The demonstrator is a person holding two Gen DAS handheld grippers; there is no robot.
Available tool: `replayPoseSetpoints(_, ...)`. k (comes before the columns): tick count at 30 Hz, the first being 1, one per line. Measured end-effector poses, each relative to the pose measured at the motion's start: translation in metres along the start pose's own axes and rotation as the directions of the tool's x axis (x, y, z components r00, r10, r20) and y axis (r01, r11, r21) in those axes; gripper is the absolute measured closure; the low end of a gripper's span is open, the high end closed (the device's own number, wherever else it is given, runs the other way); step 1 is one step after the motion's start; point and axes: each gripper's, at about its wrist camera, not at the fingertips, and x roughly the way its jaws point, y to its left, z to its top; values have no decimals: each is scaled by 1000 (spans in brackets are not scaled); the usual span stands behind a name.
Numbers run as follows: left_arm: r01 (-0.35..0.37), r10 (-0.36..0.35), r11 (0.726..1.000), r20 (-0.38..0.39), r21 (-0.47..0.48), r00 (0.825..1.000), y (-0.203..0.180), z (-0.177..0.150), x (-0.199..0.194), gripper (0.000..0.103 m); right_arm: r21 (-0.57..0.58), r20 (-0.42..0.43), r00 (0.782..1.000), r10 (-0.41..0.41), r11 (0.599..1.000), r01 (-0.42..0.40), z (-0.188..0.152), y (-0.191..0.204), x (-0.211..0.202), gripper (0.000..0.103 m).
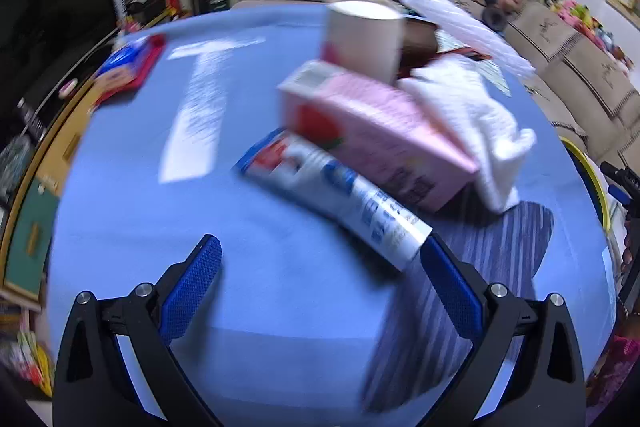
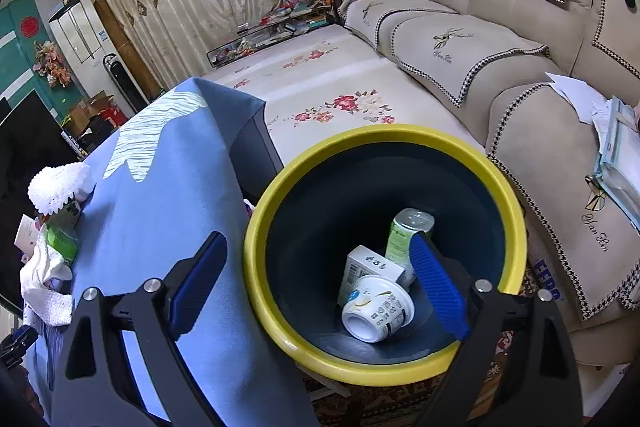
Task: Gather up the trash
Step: 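Grasp the white tube with the left gripper and lift it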
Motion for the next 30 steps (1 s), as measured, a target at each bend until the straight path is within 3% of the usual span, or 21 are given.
replayPoseSetpoints(4, -36, 36, 998, 10, -55, 999, 32, -11, -19, 5, -8, -2, 1000, 11, 1000, -11, 0, 5, 0, 15)
replayPoseSetpoints(7, -7, 11, 995, 37, -102, 999, 44, -12, -33, 5, -11, 0, 1000, 19, 1000, -19, 0, 9, 0, 15)
replayPoseSetpoints(11, 85, -82, 991, 40, -103, 996, 35, -3, -32, 5, -20, -2, 1000, 26, 999, -27, 0, 14, -1, 15)
replayPoseSetpoints(13, 77, -75, 994, 24, -78, 997, 20, 2, -26, 5, -26, -2, 1000, 28, 999, -28, 0, 15, -3, 15)
replayPoseSetpoints(15, 25, -25, 998, 7, -63, 1000, 12, 10, -16, 6, -26, 1, 1000, 31, 999, -31, 1, 14, -4, 15)
replayPoseSetpoints(19, -30, 23, 995, -79, -93, 997, 13, 23, 11, 28, -25, -2, 999, 35, 999, -35, 0, 13, -3, 15)
replayPoseSetpoints(23, -43, 34, 993, -91, -105, 995, 18, 31, 19, 34, -20, -8, 999, 38, 999, -38, -1, 9, -1, 15)
replayPoseSetpoints(26, -32, 22, 994, -93, -108, 995, 21, 30, 21, 45, -12, -10, 999, 40, 999, -40, -2, 7, 0, 15)
replayPoseSetpoints(30, -42, 33, 995, -90, -96, 995, 26, 24, 18, 86, -9, -14, 999, 44, 999, -44, -3, 6, 1, 15)
